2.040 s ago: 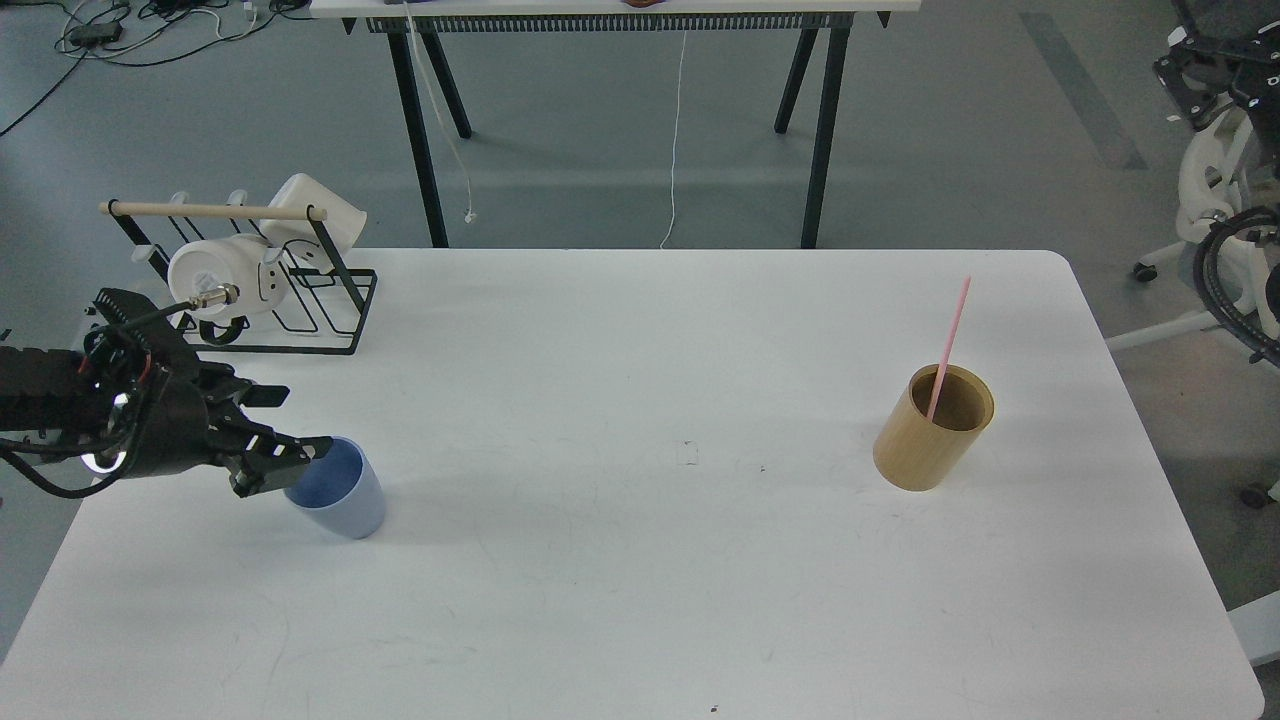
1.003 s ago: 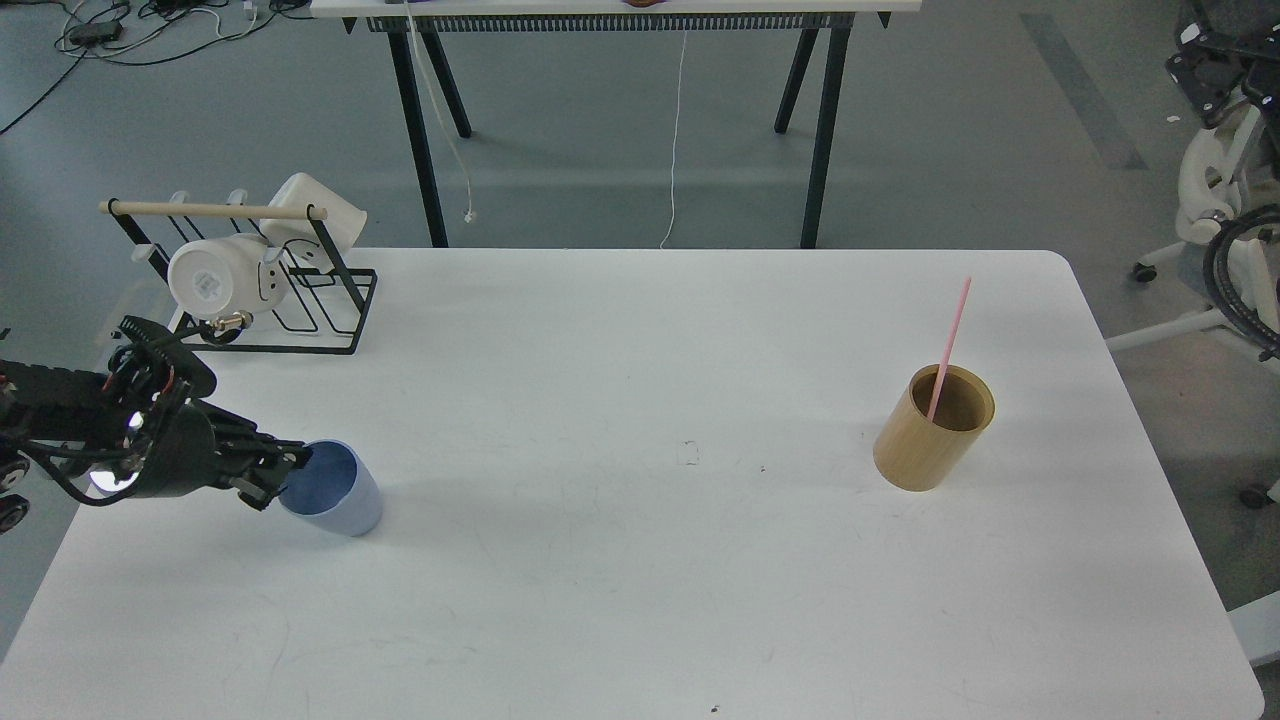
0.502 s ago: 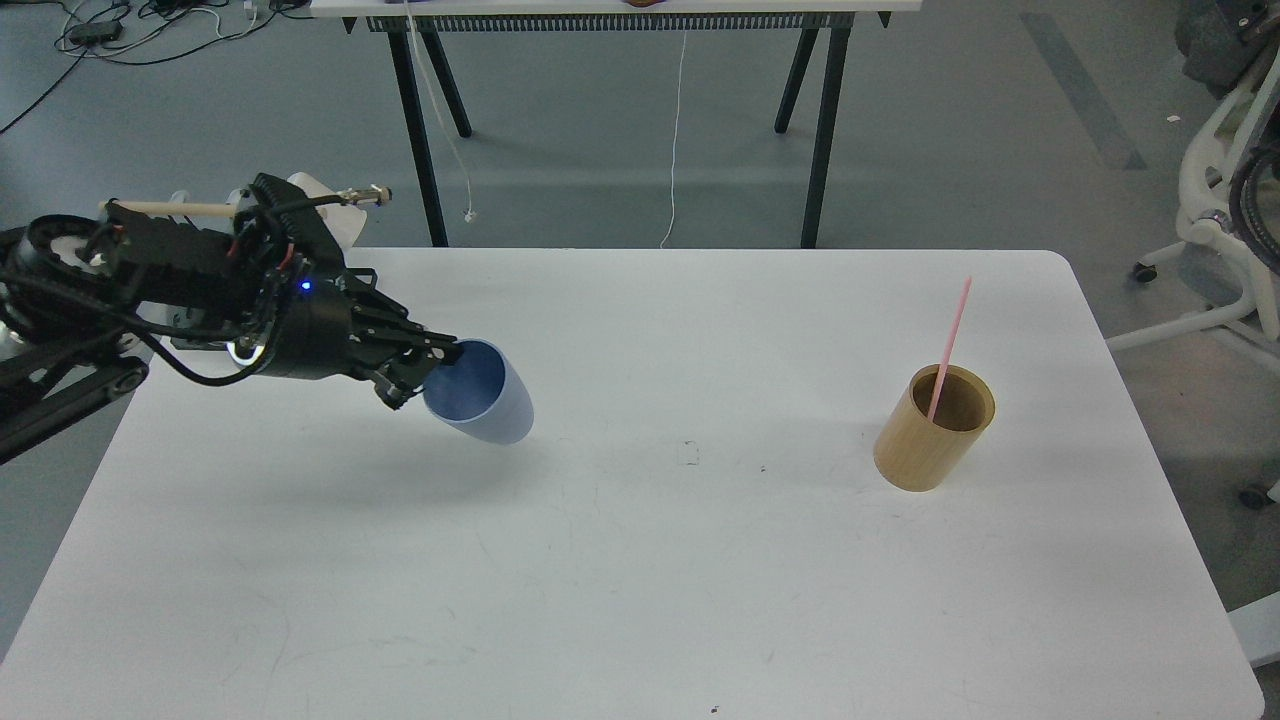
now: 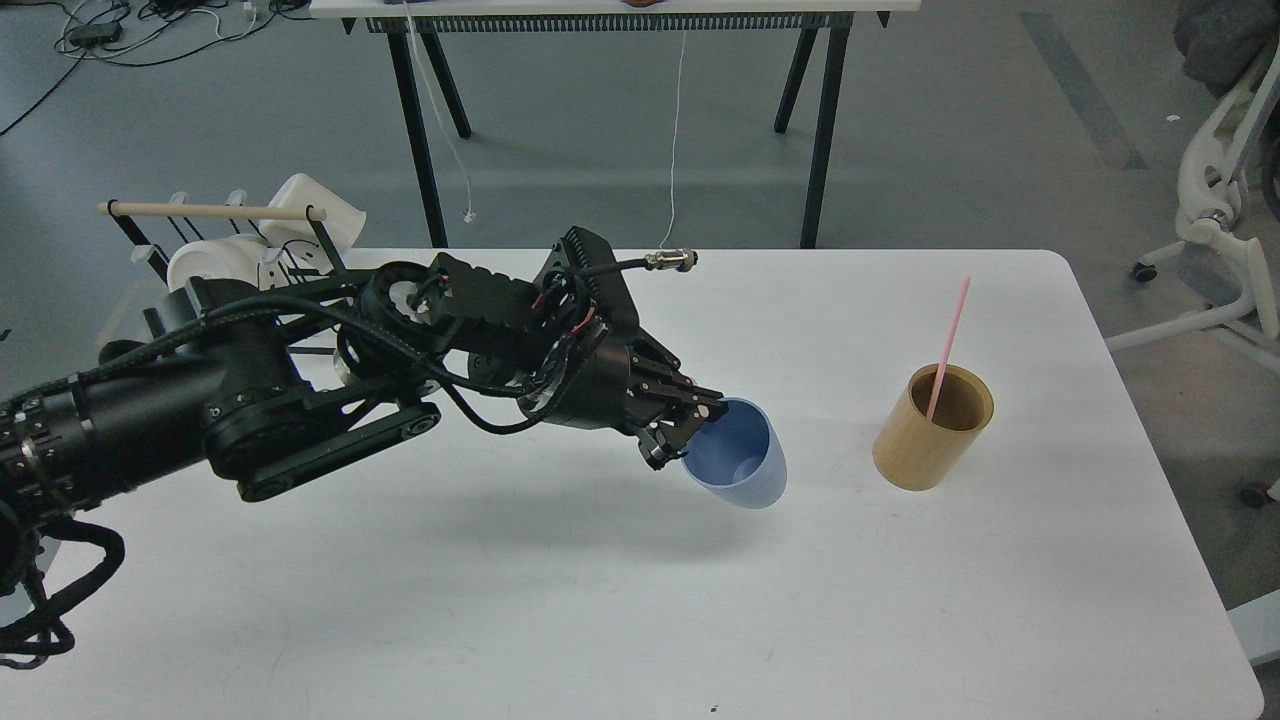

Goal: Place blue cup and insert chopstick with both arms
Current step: 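Carry the blue cup toward the table center and set it down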

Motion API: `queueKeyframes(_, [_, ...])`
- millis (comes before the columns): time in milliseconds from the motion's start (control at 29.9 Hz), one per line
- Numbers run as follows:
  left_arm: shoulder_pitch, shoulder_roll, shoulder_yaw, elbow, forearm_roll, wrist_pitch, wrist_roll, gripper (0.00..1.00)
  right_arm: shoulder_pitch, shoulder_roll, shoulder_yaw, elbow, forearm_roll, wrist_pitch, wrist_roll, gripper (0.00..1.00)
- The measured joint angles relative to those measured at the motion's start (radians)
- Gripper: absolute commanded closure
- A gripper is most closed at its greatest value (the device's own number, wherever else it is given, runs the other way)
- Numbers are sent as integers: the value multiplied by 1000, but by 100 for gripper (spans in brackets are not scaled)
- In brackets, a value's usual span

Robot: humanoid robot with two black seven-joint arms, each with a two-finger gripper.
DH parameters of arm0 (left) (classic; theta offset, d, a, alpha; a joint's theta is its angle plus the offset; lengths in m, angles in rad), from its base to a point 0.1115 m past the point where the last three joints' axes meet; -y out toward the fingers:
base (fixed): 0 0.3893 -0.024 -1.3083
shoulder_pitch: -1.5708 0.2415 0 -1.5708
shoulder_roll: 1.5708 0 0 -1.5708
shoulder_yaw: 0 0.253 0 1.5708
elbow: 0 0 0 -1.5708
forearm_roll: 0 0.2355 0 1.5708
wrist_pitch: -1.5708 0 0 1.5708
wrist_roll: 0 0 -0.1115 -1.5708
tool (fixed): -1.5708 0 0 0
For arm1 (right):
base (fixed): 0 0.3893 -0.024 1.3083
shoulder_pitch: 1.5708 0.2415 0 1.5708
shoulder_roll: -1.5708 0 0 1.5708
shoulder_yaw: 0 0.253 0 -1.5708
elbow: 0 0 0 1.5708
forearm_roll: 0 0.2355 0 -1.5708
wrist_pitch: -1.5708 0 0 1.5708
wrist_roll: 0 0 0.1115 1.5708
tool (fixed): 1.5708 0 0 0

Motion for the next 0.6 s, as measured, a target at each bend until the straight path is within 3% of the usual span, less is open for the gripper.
queueKeyframes(201, [52,-16,2,92,14,0,6,94,0,-2,1,14,1,1,0,1])
queueKeyframes(602, [105,-14,2,117,50,0,8,94,-9,-1,1,20,1,1,1,1])
